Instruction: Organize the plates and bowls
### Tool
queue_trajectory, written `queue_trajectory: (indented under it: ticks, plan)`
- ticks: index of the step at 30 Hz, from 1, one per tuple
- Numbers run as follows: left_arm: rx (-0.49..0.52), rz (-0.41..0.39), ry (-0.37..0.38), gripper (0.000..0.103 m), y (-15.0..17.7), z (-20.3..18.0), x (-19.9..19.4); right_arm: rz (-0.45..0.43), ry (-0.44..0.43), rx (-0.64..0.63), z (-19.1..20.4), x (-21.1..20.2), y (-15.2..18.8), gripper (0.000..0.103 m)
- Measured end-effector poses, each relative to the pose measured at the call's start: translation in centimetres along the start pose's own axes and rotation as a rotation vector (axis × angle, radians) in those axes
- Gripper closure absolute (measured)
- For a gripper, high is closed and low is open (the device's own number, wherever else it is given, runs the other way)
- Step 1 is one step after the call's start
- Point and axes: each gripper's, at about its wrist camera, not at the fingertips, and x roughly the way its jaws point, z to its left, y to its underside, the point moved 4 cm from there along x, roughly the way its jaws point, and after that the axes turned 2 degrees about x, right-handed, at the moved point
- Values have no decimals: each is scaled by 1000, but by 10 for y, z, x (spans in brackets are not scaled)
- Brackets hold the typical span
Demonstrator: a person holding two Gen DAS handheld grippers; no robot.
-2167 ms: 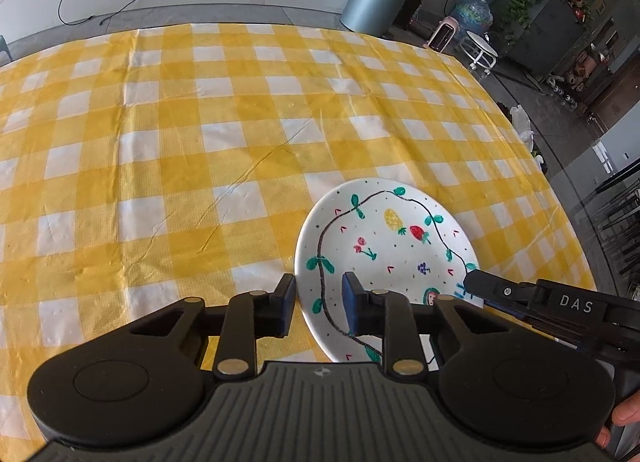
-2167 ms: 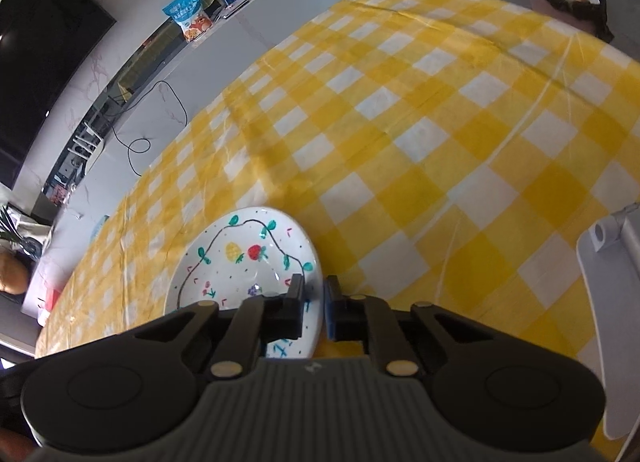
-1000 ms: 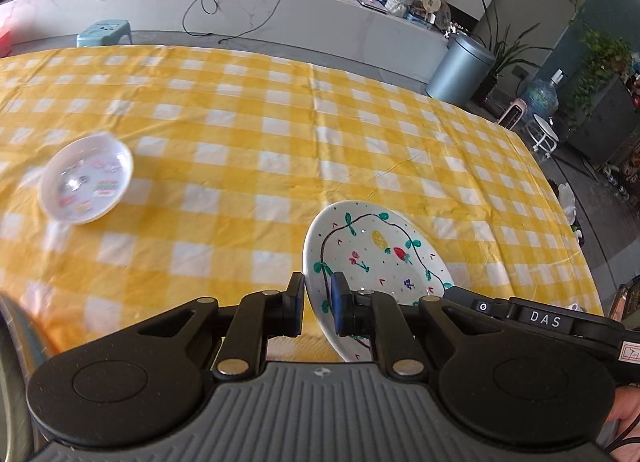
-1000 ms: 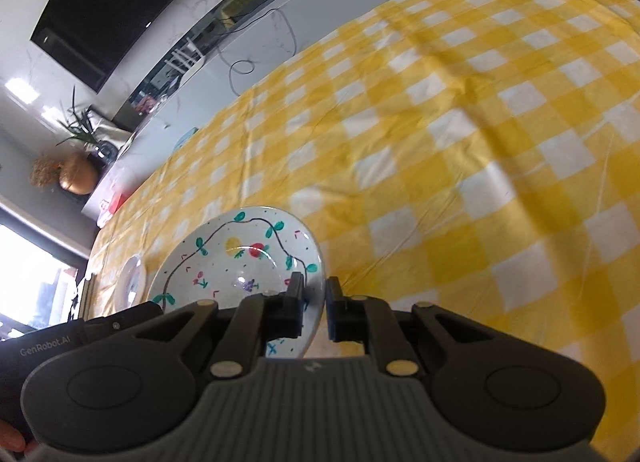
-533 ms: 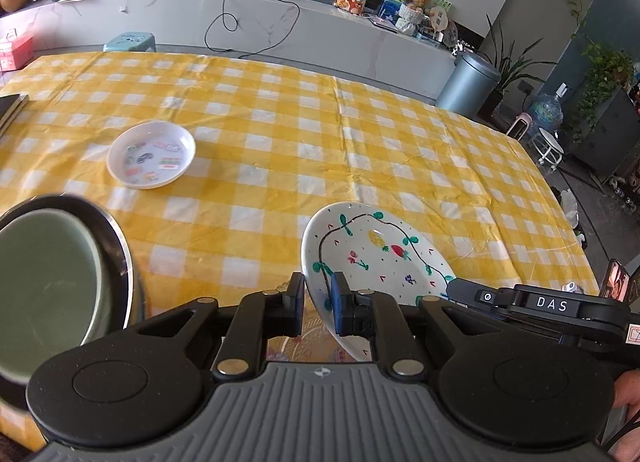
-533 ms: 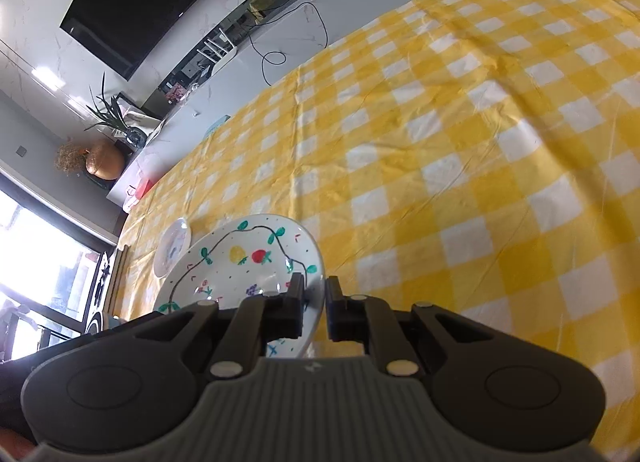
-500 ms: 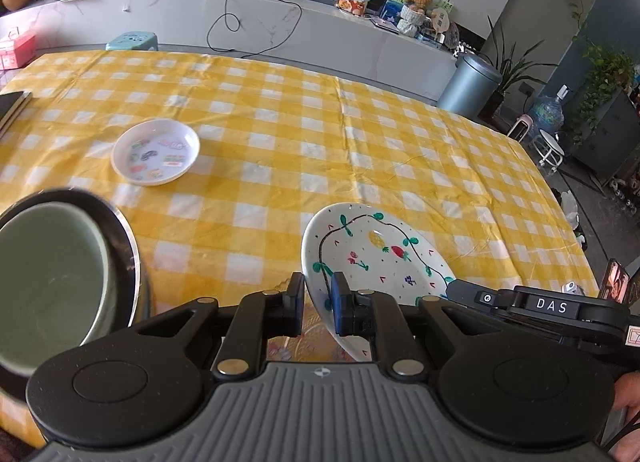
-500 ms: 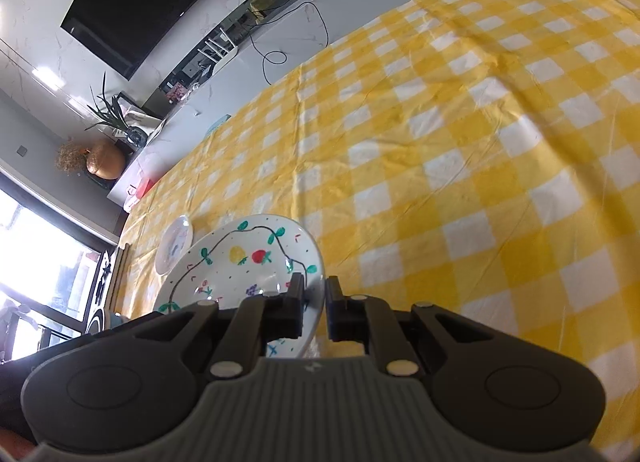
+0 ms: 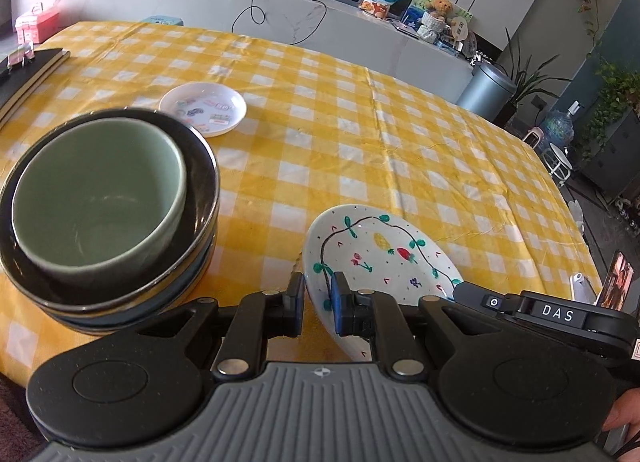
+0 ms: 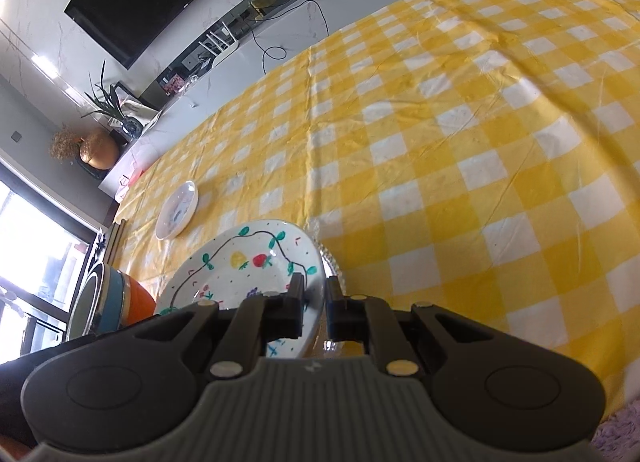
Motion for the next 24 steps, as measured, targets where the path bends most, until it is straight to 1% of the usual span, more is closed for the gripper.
queue_trajectory:
  ticks: [3,9,14,24]
  plan:
    - [-8,2,-5,88,4,3,3,-3,17,-35,4,2,2,95]
    - [23,0,-30,88,10,-1,6,0,40,-65,4,5,3,94]
    - [43,14,-30,87,13,-3,7,-1,51,-82,3,2,3,94]
    - [68,37,-81,87,16,-6,14,-12,97,-154,10,4,6,94]
